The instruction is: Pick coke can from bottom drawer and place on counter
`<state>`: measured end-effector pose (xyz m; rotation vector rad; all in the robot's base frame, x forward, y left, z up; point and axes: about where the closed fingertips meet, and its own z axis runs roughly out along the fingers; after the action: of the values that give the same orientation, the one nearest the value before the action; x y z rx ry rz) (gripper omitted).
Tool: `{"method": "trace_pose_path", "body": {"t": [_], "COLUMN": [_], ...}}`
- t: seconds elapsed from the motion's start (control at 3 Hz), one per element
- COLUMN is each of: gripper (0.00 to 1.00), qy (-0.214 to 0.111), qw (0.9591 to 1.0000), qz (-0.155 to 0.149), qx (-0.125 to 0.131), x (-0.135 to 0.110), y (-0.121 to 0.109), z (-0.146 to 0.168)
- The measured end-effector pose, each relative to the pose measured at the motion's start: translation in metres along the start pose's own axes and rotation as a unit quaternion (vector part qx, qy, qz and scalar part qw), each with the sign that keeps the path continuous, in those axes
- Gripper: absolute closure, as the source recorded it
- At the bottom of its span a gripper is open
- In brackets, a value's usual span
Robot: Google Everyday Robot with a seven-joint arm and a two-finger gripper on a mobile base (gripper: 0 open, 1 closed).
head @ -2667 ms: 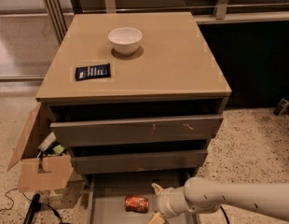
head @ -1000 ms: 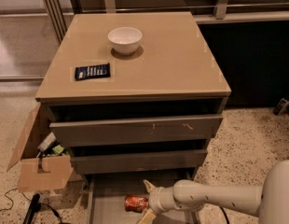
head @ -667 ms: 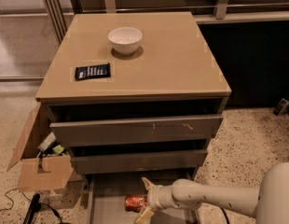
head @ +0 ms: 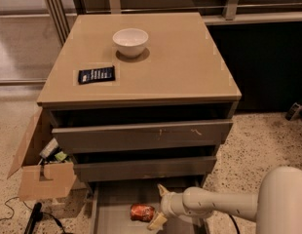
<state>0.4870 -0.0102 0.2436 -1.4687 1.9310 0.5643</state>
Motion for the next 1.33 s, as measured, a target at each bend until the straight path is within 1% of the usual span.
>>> {"method": "trace_pose_path", "body": {"t": [0.33,0.67,1.0,1.33], "gripper": [0.00,0.00,0.00,0.00], "qy": [-0.002,-0.004,-0.004,-0.002], "qw": [1.0000,0.9999,0.9997,0.9995], "qz": [-0.002,0.014,0.024,0.031], "qx": [-0.005,-0.009,-0.006,-0.009], "x": [-0.001,0.011,0.027,0.039], "y": [0.003,0.005,0.005,0.010], "z": [0.010,0.024,0.034,0.046]}}
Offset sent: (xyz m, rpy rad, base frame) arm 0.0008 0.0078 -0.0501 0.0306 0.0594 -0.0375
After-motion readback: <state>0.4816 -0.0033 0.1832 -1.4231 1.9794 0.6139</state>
